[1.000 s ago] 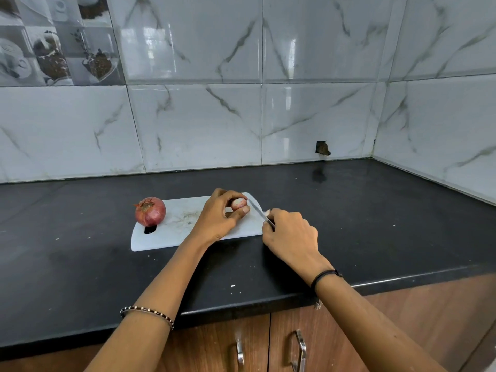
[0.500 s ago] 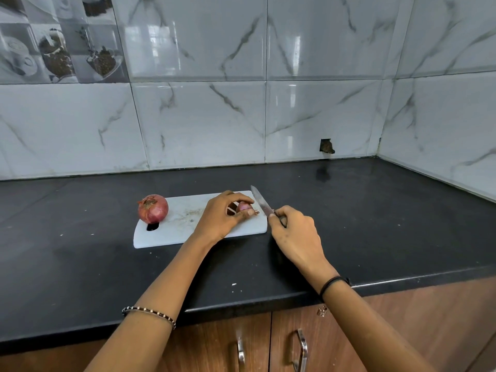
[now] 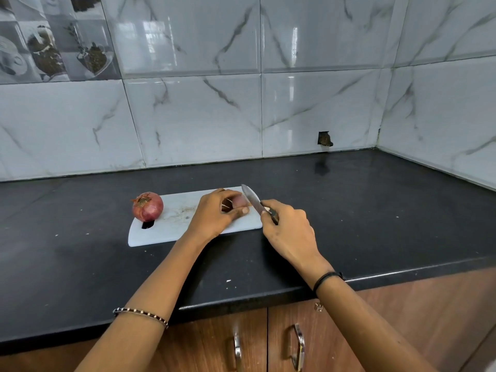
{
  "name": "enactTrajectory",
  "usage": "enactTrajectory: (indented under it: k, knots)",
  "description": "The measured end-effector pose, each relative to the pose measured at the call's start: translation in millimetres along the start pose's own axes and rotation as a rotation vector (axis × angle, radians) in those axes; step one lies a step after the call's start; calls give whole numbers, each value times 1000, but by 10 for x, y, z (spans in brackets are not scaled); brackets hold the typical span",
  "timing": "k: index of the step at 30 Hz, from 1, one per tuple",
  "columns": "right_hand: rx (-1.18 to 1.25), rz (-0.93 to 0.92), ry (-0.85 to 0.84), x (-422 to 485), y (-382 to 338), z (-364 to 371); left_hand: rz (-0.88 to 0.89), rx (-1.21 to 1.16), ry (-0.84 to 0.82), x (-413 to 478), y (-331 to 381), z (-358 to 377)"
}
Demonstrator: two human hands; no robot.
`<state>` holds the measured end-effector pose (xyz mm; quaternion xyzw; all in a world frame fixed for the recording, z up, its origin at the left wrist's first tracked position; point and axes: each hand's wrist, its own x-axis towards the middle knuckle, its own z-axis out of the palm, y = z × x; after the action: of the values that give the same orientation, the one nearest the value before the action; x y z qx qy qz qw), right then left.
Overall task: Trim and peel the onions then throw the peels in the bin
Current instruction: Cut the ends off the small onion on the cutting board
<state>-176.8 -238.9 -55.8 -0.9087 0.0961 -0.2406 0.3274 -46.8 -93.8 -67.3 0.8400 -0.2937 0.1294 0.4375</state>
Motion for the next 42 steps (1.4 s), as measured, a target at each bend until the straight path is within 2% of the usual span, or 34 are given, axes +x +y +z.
enactTrajectory:
  k: [10,15,19,28,33,37,40,42]
  knots:
    - [-34,5,-47,25,-14,13,-19,82,26,29,18,39]
    - [-204,-22,-53,64,-47,142,-10,119,10,84,-7,60]
    - [-240,-21,-70,71,-116,132,-18,135,0,108,-26,67]
    - [-286,32,-142,188,-235,104,-55,73,3,109,26,62]
    - [-487,-38,-137,140,-320,124,-60,53,13,93,31,78]
    - [-668,-176,-123,68,-366,214,-23,86,11,71,27,88]
    - [-674,-224,-116,73,-347,250,-18,87,4,69,35,84]
    - [-606,-181,-106,72,-306,229,-22,80,3,60,40,70]
